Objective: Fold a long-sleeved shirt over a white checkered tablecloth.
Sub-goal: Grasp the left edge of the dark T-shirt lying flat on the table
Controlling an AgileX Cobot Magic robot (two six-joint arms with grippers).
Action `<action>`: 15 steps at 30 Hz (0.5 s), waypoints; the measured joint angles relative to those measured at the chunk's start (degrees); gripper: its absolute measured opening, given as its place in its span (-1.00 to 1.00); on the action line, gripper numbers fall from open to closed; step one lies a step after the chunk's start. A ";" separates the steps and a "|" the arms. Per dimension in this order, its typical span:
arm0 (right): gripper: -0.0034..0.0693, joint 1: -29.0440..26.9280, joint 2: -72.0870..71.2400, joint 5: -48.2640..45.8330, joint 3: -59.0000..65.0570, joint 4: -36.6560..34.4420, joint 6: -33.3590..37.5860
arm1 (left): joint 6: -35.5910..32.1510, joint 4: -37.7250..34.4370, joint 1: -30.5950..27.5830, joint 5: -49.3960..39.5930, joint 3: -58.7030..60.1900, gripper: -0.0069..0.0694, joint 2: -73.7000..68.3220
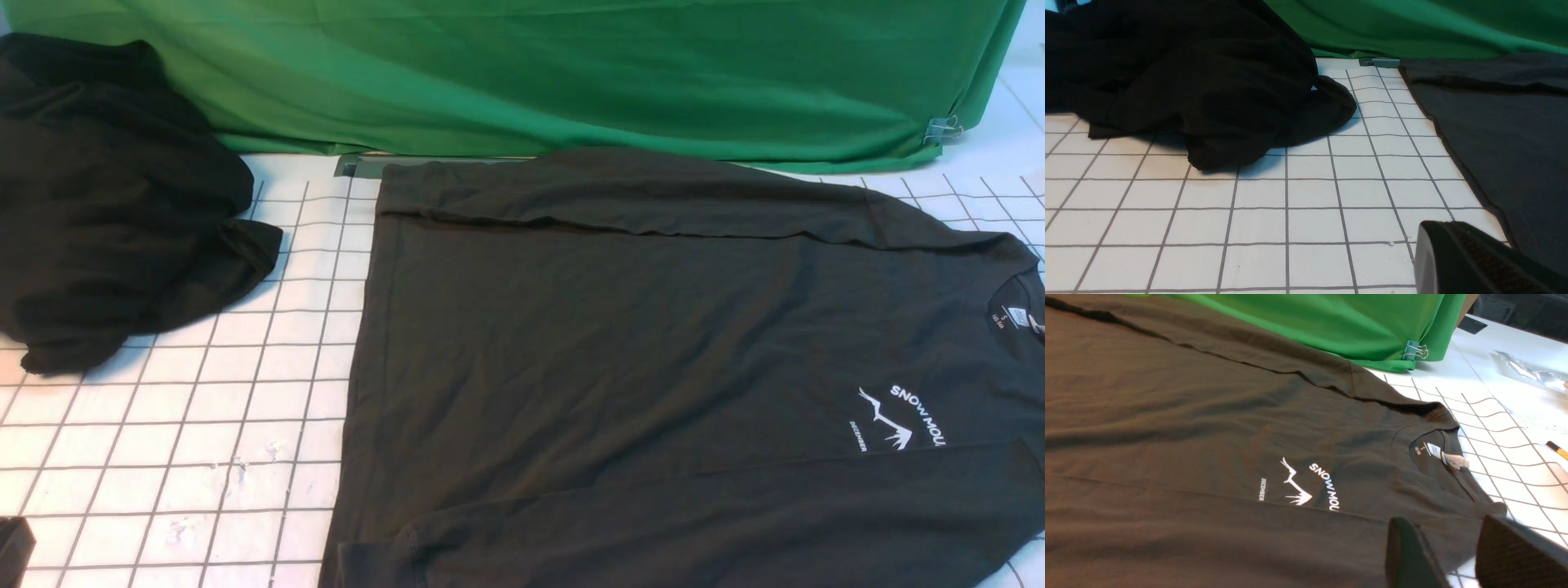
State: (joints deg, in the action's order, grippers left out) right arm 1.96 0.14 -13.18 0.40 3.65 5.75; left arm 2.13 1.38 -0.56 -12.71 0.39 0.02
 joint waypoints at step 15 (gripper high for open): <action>-0.24 0.00 0.00 1.97 0.00 0.00 0.00 | 0.17 -0.31 0.00 0.43 0.00 -0.81 0.00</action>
State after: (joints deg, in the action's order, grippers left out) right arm 1.96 0.14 -11.22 0.40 3.65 5.75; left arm 2.30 1.07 -0.56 -12.29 0.39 0.02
